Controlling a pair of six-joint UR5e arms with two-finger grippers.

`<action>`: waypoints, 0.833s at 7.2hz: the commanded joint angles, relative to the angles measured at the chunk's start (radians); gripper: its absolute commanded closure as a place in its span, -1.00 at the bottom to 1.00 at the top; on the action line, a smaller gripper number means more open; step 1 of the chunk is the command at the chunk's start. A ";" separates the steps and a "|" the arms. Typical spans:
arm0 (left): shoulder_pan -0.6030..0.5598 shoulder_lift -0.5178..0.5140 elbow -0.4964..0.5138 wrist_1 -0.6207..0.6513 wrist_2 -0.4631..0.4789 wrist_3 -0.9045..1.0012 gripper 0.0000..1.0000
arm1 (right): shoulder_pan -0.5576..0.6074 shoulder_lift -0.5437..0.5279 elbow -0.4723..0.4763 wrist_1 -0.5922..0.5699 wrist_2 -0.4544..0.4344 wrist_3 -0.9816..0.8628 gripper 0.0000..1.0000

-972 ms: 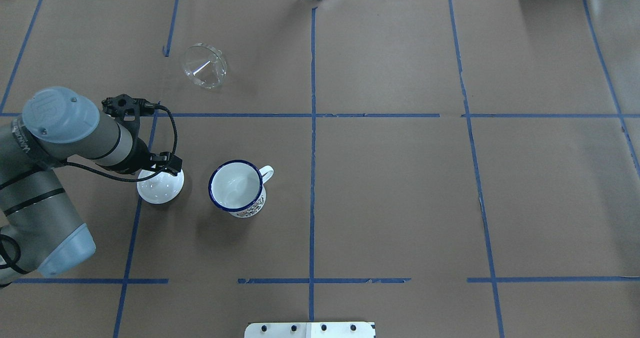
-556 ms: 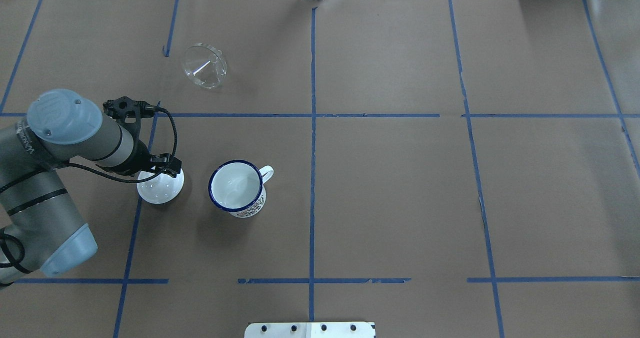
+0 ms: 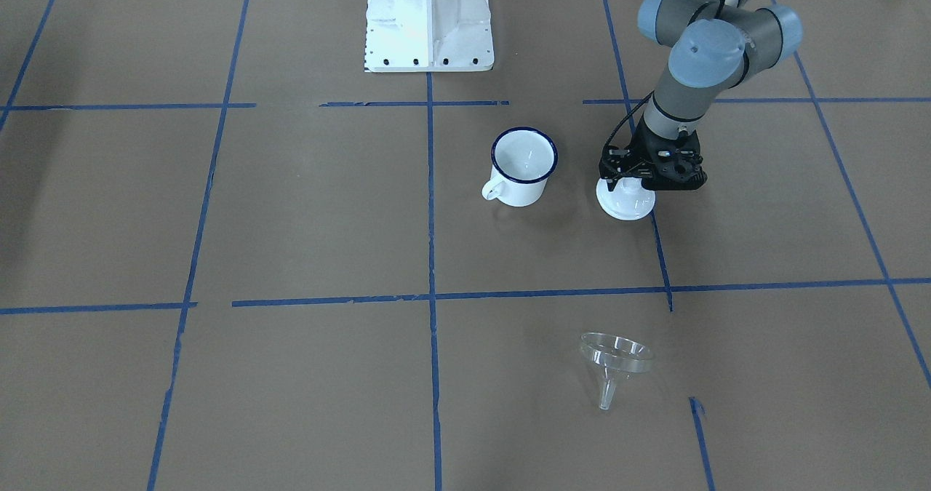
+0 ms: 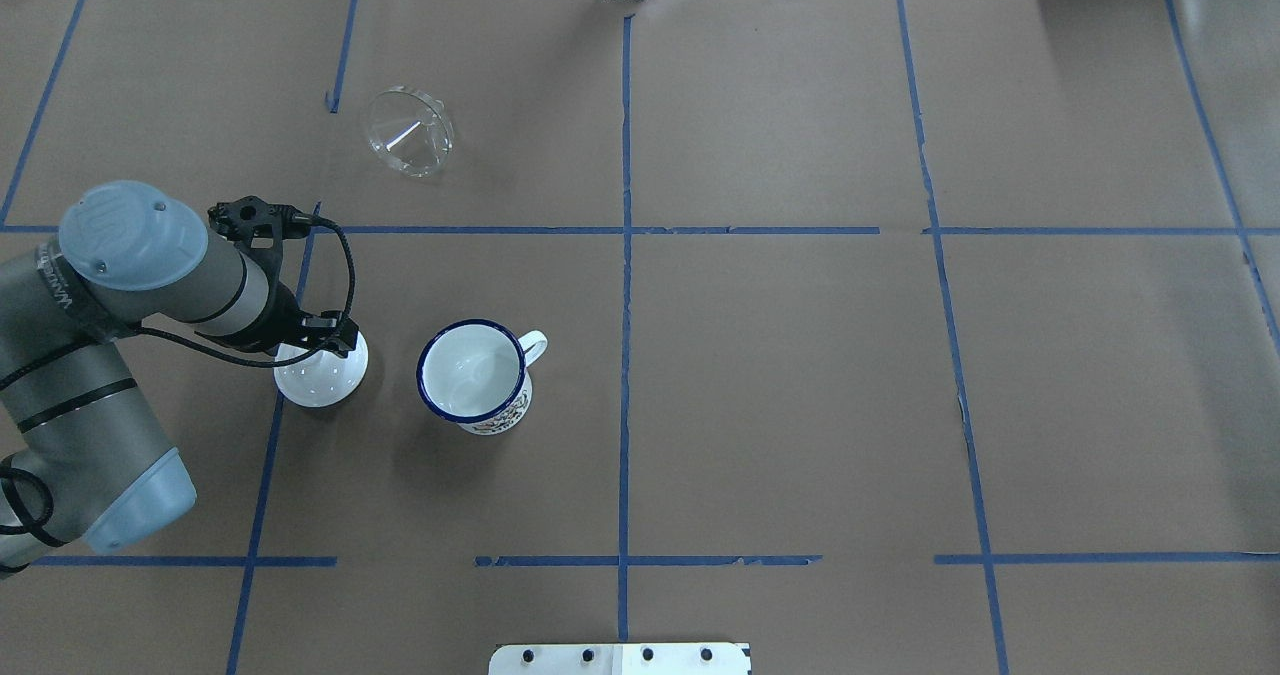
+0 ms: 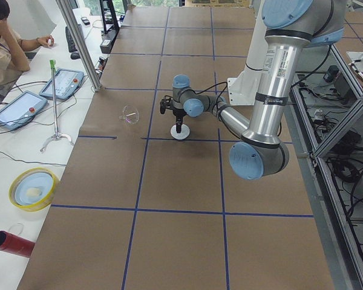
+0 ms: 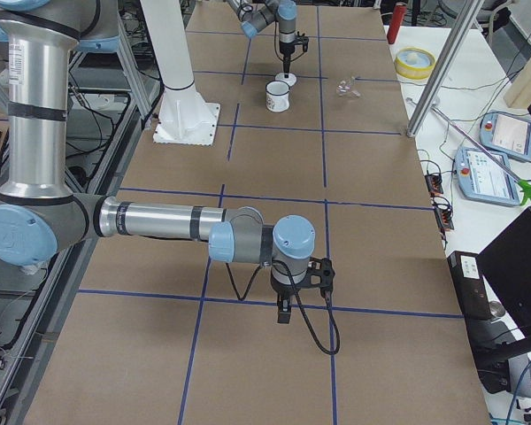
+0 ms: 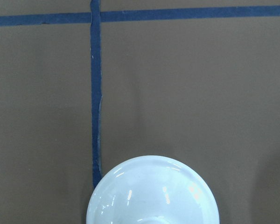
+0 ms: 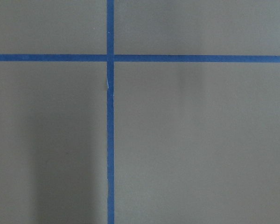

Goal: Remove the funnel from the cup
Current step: 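Close the left gripper on the lid's knob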

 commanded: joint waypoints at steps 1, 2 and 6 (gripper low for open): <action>0.002 0.000 -0.002 0.001 -0.001 -0.001 -0.54 | 0.000 0.000 0.000 0.000 0.000 0.000 -1.00; 0.002 0.000 -0.002 0.001 -0.001 -0.001 0.02 | 0.000 0.000 0.000 0.000 0.000 0.000 -1.00; -0.004 0.002 -0.031 0.008 -0.001 0.002 1.00 | 0.000 0.000 0.000 0.000 0.000 0.000 -1.00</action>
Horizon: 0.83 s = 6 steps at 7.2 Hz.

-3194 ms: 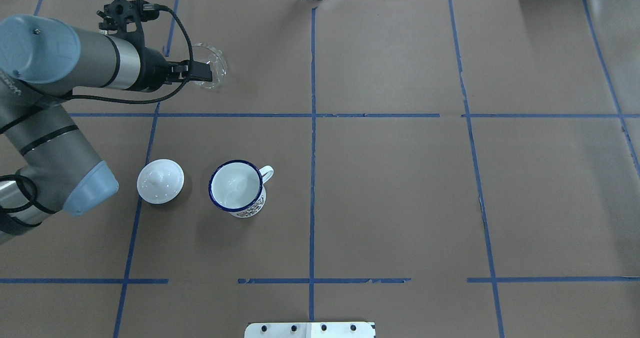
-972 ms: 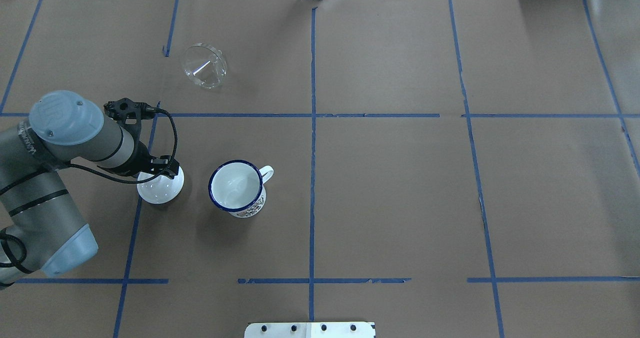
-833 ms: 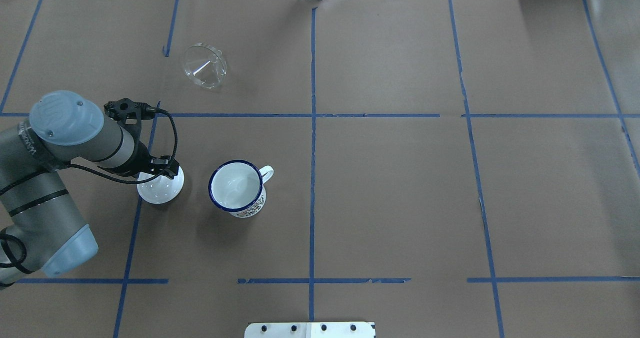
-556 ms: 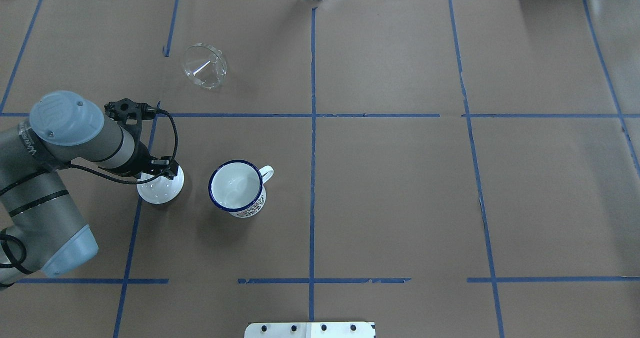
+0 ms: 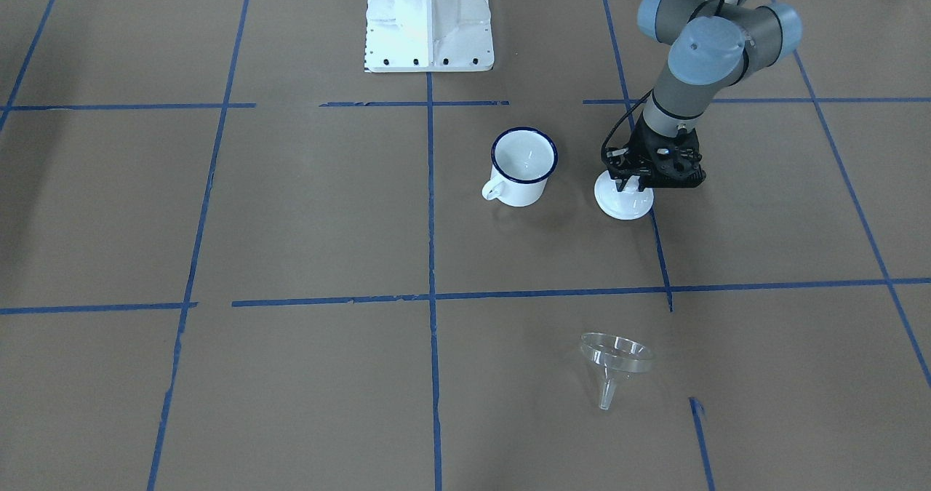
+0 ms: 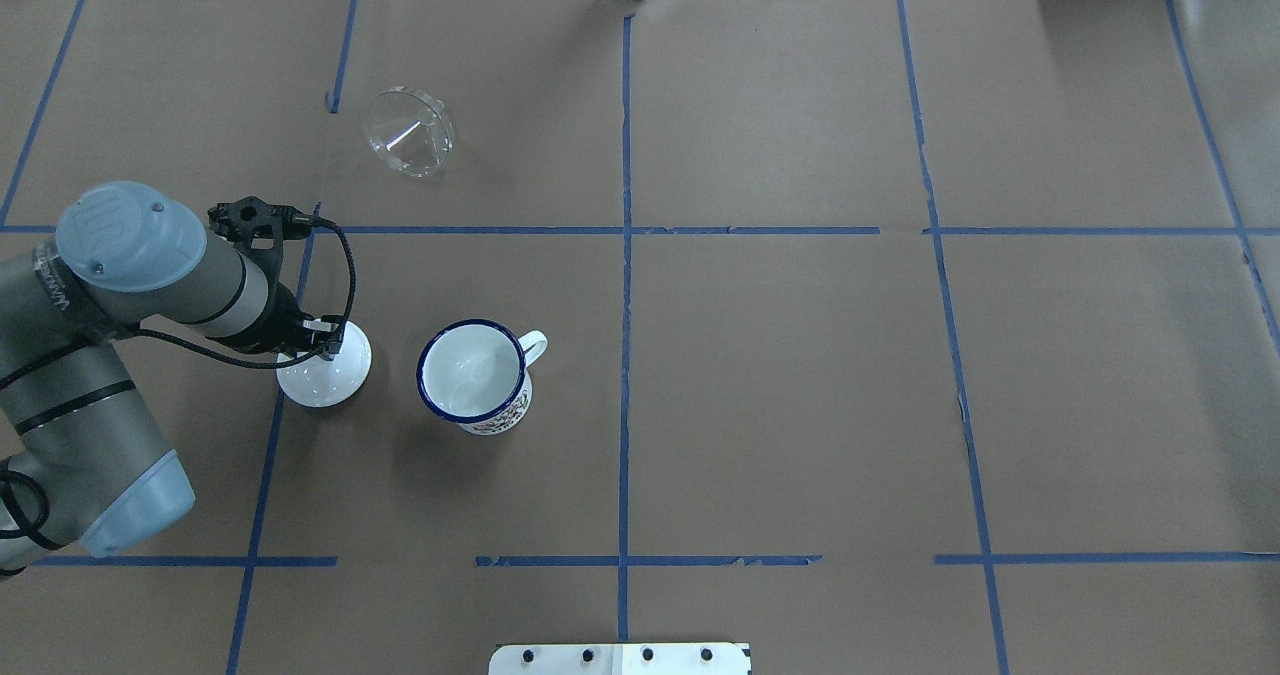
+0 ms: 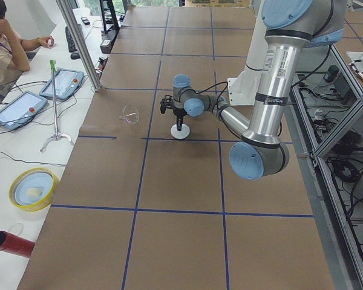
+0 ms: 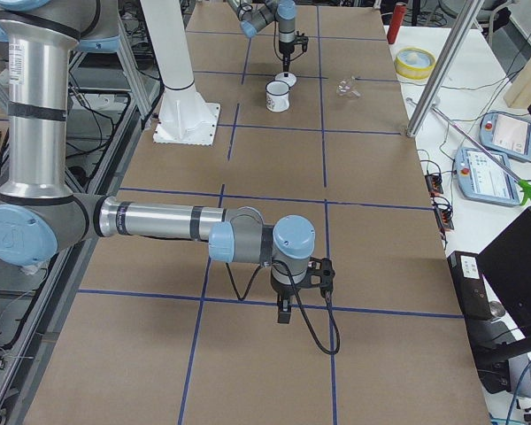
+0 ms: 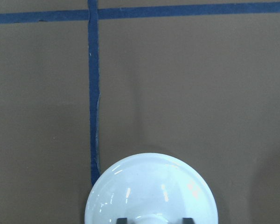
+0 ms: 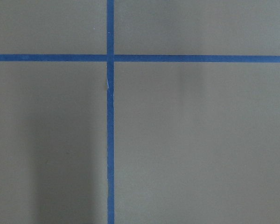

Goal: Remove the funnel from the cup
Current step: 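Close the left gripper on the lid's knob, then lift the white lid and carry it over the mug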

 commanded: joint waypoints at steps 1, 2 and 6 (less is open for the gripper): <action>-0.018 0.010 -0.076 0.010 -0.006 0.036 1.00 | 0.000 0.000 0.000 0.000 0.000 0.000 -1.00; -0.066 0.048 -0.158 0.043 -0.009 0.091 1.00 | 0.000 0.000 0.000 0.000 0.000 0.000 -1.00; -0.143 -0.286 -0.354 0.659 -0.053 0.062 1.00 | 0.000 0.000 0.000 0.000 0.000 0.000 -1.00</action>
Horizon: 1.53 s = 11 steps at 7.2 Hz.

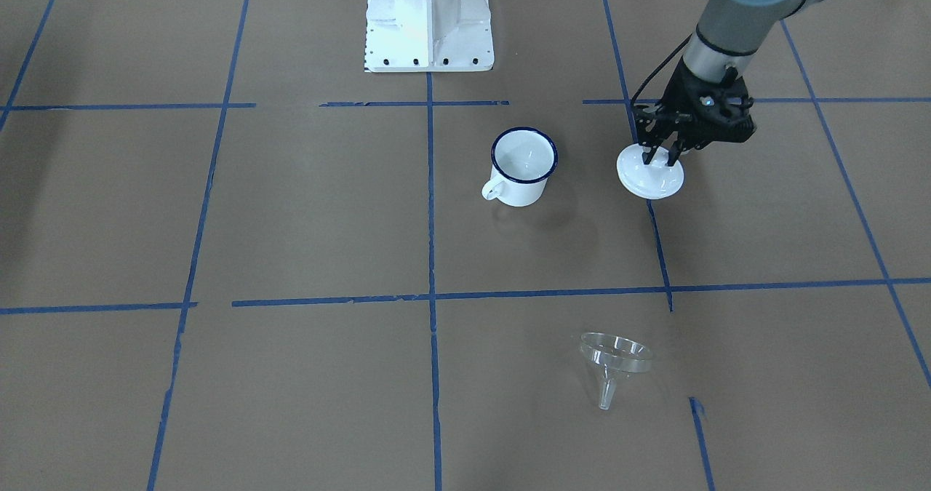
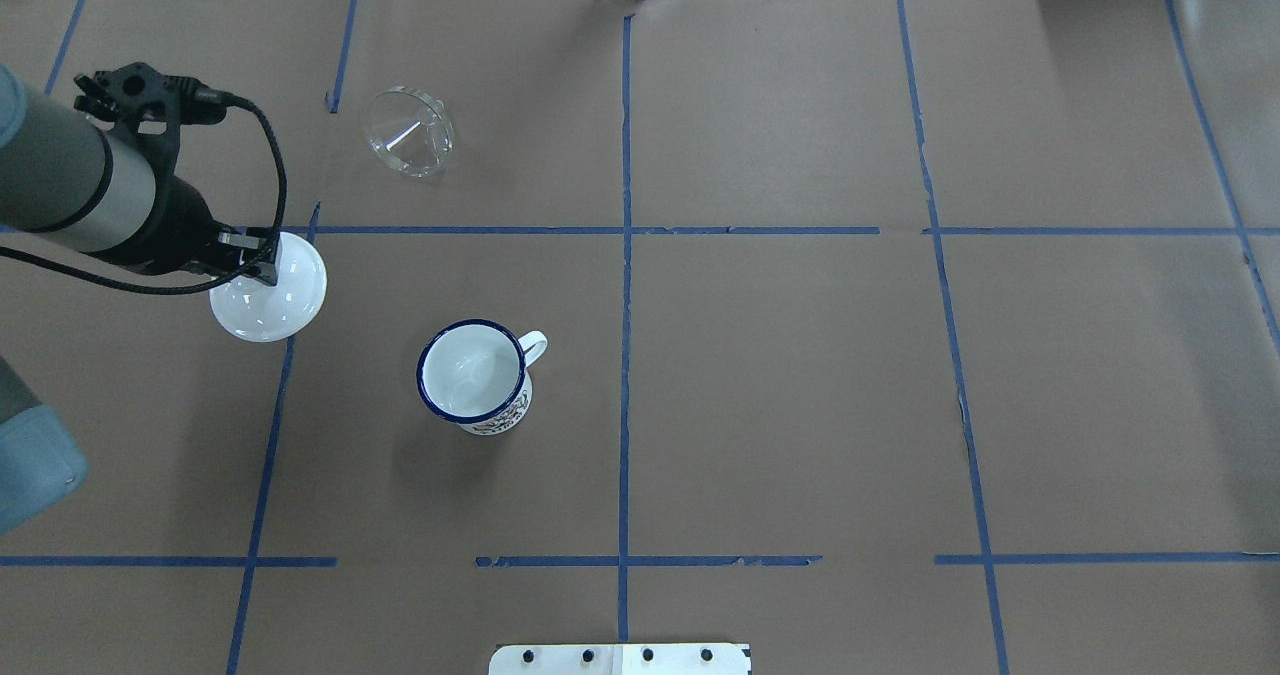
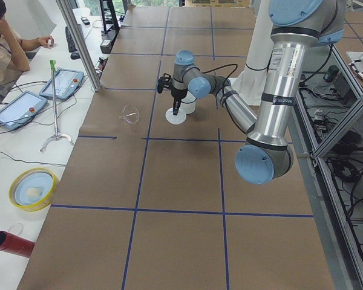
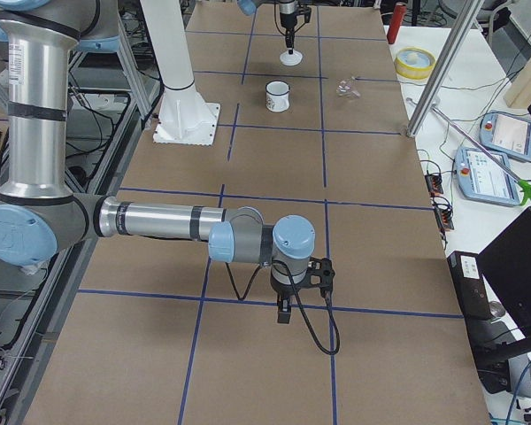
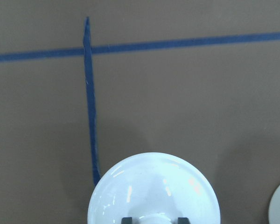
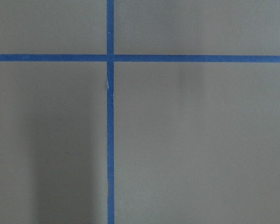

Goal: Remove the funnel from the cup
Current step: 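Lift the white lid and carry it over the mug, then lower the lid onto the mug opening with the left gripper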

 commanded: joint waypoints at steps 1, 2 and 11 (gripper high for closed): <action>0.022 -0.216 0.029 0.197 -0.033 -0.150 1.00 | 0.000 0.000 0.000 0.000 0.000 0.000 -1.00; 0.097 -0.257 0.082 0.196 -0.027 -0.208 1.00 | 0.000 0.000 0.000 0.000 0.000 0.000 -1.00; 0.206 -0.285 0.289 0.013 0.029 -0.333 1.00 | 0.000 0.000 0.000 0.000 0.000 0.000 -1.00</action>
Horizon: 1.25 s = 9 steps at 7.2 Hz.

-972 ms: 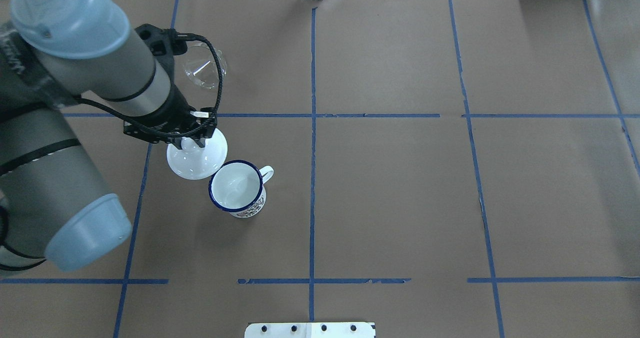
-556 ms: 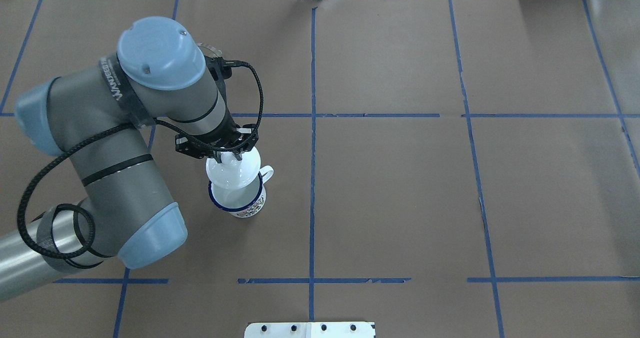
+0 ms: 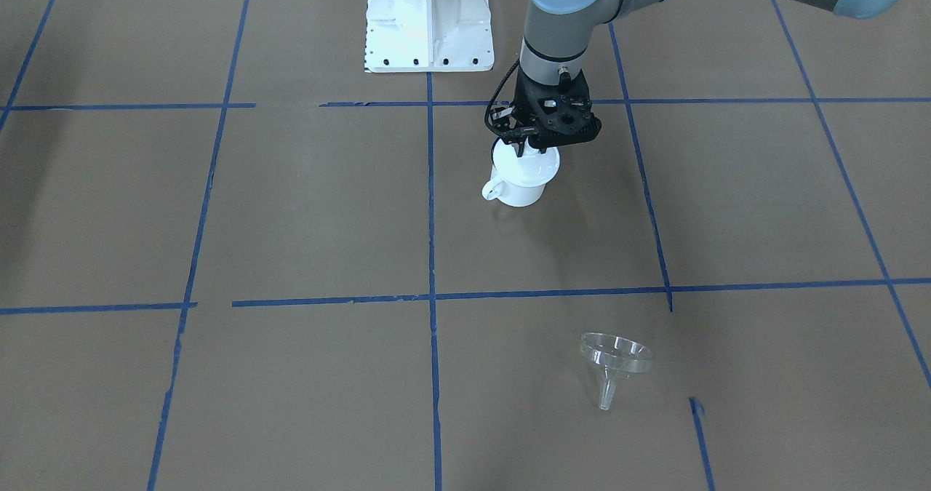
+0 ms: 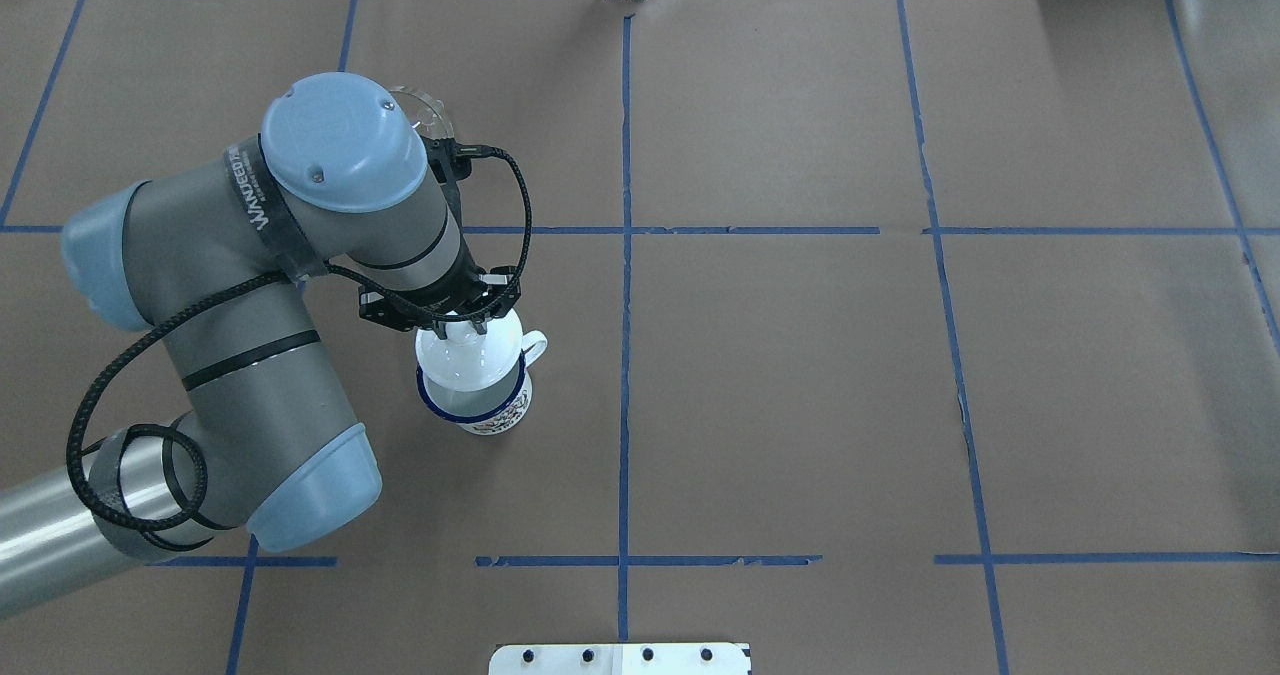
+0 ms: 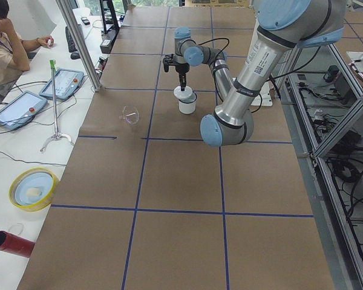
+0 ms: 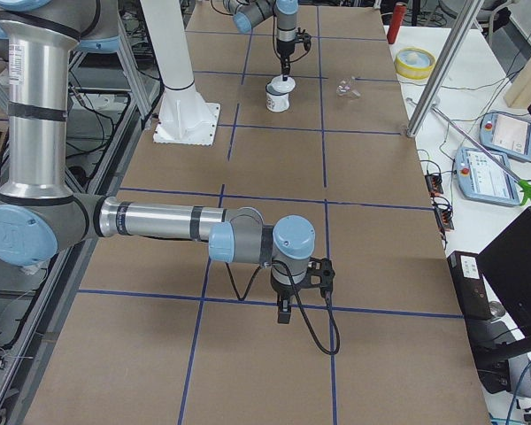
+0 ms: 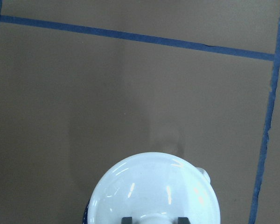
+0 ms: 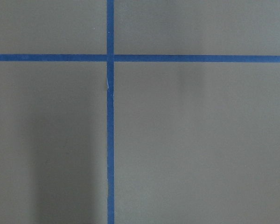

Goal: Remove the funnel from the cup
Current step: 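Lower the lid onto the mug opening with the left gripper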

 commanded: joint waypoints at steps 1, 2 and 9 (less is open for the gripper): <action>0.004 0.007 -0.004 0.000 0.000 0.001 1.00 | 0.000 0.000 0.000 0.000 0.000 0.000 -1.00; 0.008 0.007 -0.005 0.000 -0.003 0.001 1.00 | 0.000 0.000 0.000 0.000 0.000 0.000 -1.00; 0.035 0.033 -0.028 0.000 0.002 -0.002 1.00 | 0.000 0.000 0.000 0.000 0.000 0.000 -1.00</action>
